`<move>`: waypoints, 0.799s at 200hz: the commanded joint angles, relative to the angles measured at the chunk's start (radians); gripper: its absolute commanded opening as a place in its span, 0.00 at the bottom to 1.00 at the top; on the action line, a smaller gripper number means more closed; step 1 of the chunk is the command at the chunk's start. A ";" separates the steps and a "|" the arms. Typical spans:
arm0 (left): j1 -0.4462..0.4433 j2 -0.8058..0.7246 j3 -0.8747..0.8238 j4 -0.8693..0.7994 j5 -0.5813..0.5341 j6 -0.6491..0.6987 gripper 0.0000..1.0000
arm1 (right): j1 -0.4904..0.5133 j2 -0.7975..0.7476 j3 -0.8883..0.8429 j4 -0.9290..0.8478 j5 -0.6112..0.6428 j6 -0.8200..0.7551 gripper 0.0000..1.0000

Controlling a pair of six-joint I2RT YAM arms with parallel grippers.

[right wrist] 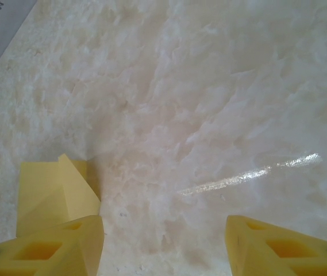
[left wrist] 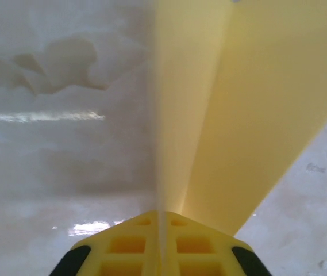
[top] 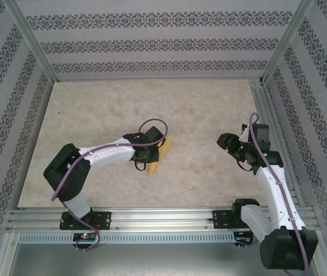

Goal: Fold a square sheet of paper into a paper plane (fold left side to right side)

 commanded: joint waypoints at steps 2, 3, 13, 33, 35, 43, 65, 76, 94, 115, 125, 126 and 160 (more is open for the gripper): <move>-0.033 -0.056 0.085 -0.122 -0.177 0.025 0.02 | 0.012 -0.010 -0.016 0.039 0.002 0.010 0.58; -0.035 -0.057 0.089 -0.129 -0.184 0.025 0.02 | 0.012 -0.010 -0.017 0.039 0.002 0.009 0.58; -0.065 -0.054 0.134 -0.202 -0.267 0.031 0.02 | 0.012 -0.009 -0.022 0.043 0.002 0.011 0.59; -0.123 -0.012 0.233 -0.338 -0.404 0.032 0.02 | 0.012 -0.006 -0.028 0.050 0.001 0.010 0.58; -0.128 -0.005 0.242 -0.349 -0.414 0.033 0.02 | 0.013 -0.006 -0.028 0.050 0.000 0.010 0.59; -0.145 0.029 0.281 -0.395 -0.447 0.030 0.02 | 0.012 -0.006 -0.029 0.050 0.002 0.009 0.59; -0.188 0.147 0.382 -0.497 -0.514 0.018 0.02 | 0.013 -0.011 -0.027 0.038 0.011 0.005 0.59; -0.208 0.218 0.438 -0.551 -0.537 0.007 0.02 | 0.013 -0.016 -0.025 0.024 0.023 0.001 0.59; -0.239 0.329 0.534 -0.625 -0.564 -0.003 0.04 | 0.013 -0.024 -0.023 0.008 0.035 -0.004 0.59; -0.267 0.432 0.630 -0.679 -0.572 -0.008 0.06 | 0.013 -0.027 -0.021 -0.008 0.048 -0.009 0.59; -0.273 0.458 0.661 -0.687 -0.557 -0.003 0.09 | 0.012 -0.027 -0.021 -0.018 0.059 -0.012 0.59; -0.274 0.459 0.662 -0.686 -0.556 -0.003 0.09 | 0.012 -0.027 -0.021 -0.020 0.060 -0.012 0.59; -0.279 0.451 0.655 -0.590 -0.450 0.038 0.21 | 0.007 -0.020 -0.014 -0.057 0.097 -0.030 0.60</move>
